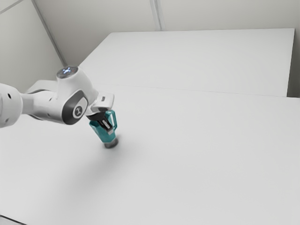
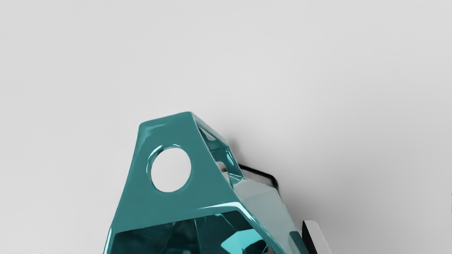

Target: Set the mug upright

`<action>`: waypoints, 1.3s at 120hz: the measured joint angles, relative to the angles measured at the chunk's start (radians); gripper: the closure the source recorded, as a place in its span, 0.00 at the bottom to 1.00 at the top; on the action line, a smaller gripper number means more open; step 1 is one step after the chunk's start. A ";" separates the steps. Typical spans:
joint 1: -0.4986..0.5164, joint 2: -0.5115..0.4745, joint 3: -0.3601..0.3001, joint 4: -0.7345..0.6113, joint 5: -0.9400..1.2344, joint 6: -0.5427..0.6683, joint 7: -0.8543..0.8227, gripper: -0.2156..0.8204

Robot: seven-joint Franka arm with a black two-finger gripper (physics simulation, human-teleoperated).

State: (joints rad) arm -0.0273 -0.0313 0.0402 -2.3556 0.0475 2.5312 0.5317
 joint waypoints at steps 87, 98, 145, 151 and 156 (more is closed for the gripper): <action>-0.002 0.033 -0.026 -0.034 0.002 0.034 -0.088 0.96; -0.041 0.042 0.008 -0.034 0.002 0.035 -0.093 0.96; -0.031 0.043 -0.011 -0.032 -0.012 0.030 -0.089 0.64; -0.030 0.041 -0.011 -0.032 -0.012 0.029 -0.087 0.61; -0.029 0.039 -0.011 -0.031 -0.012 0.028 -0.086 0.58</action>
State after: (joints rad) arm -0.0568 0.0080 0.0292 -2.3862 0.0353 2.5596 0.4461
